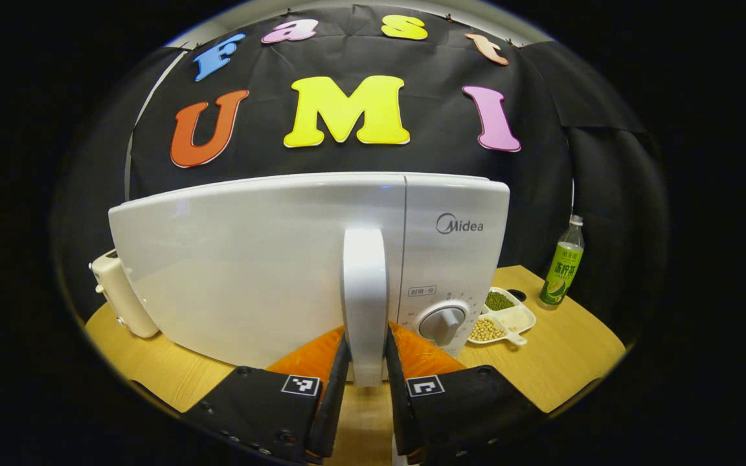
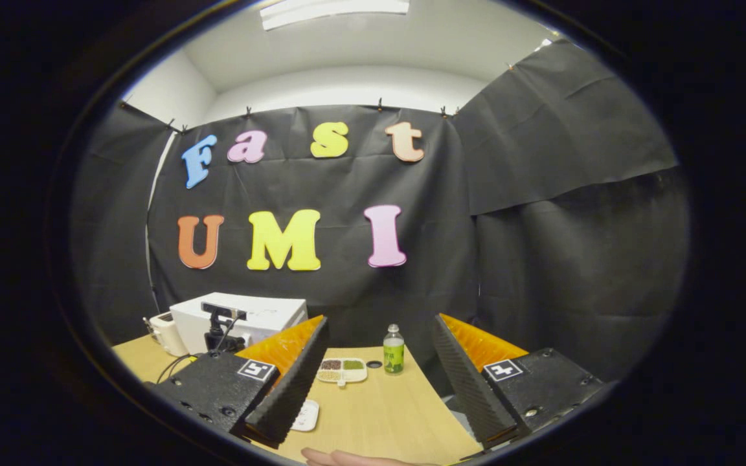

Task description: Open the microwave oven with the left hand, put the food in, and close the microwave oven.

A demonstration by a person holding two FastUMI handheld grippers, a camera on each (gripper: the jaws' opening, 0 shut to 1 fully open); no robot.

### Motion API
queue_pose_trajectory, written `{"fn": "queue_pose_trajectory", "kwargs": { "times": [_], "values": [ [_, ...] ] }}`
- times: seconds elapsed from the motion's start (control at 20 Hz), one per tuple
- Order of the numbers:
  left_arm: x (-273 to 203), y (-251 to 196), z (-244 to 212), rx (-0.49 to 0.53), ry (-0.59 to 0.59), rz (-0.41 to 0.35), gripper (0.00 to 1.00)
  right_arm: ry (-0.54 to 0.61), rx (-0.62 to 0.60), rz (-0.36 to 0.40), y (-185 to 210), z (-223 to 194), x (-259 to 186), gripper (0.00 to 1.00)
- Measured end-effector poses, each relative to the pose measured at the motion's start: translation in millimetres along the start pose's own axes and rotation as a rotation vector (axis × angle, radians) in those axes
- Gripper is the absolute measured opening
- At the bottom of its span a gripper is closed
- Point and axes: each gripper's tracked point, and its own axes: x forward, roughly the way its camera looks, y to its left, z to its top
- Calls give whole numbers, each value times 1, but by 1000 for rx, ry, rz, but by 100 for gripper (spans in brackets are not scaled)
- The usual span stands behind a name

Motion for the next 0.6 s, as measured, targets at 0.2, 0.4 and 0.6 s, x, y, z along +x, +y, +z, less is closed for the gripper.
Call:
{"fn": "queue_pose_trajectory", "kwargs": {
  "times": [0.2, 0.4, 0.6],
  "values": [
    [1, 0, -3, -84, 6, 6, 21, 8, -3, -3, 0, -3, -5, 100],
    [-4, 1, 1, -75, -34, 21, 19, 1, -26, -6, -1, -3, -12, 100],
    [-3, -1, -3, -101, -44, 9, 6, 4, -35, -9, -3, -6, -15, 100]
  ]
}}
